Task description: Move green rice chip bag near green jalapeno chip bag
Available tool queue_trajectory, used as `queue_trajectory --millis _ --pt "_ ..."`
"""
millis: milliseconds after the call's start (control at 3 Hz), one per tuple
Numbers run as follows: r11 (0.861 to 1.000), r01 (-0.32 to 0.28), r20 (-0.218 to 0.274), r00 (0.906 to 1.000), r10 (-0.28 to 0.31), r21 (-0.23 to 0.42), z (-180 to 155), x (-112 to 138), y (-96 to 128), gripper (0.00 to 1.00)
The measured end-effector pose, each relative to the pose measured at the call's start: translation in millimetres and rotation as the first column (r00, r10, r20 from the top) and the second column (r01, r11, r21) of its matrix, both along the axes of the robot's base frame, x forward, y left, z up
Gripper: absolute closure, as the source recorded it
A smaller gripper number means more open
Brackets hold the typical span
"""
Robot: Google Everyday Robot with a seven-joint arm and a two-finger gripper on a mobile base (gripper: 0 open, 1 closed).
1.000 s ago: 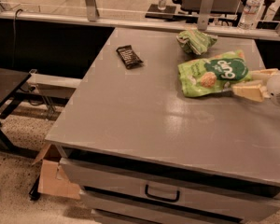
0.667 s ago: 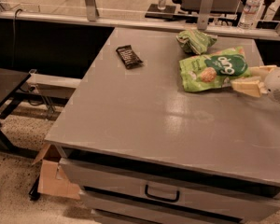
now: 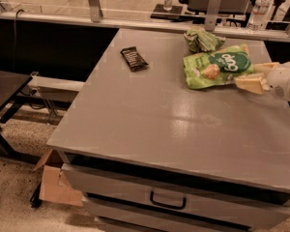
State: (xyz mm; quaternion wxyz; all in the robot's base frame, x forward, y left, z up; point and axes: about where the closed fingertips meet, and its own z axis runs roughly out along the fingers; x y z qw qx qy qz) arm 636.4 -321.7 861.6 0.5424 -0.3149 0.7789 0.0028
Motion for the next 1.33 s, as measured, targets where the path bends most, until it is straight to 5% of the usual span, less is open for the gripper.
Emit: queue_trajectory --millis 1000,1333 --pt "1.0 0.001 -0.003 1.0 -0.001 0.007 0.5 8.2 1.4 0.13" --pt "1.0 0.004 0.006 1.0 -0.004 0.023 4.9 5.1 -1.8 0.0"
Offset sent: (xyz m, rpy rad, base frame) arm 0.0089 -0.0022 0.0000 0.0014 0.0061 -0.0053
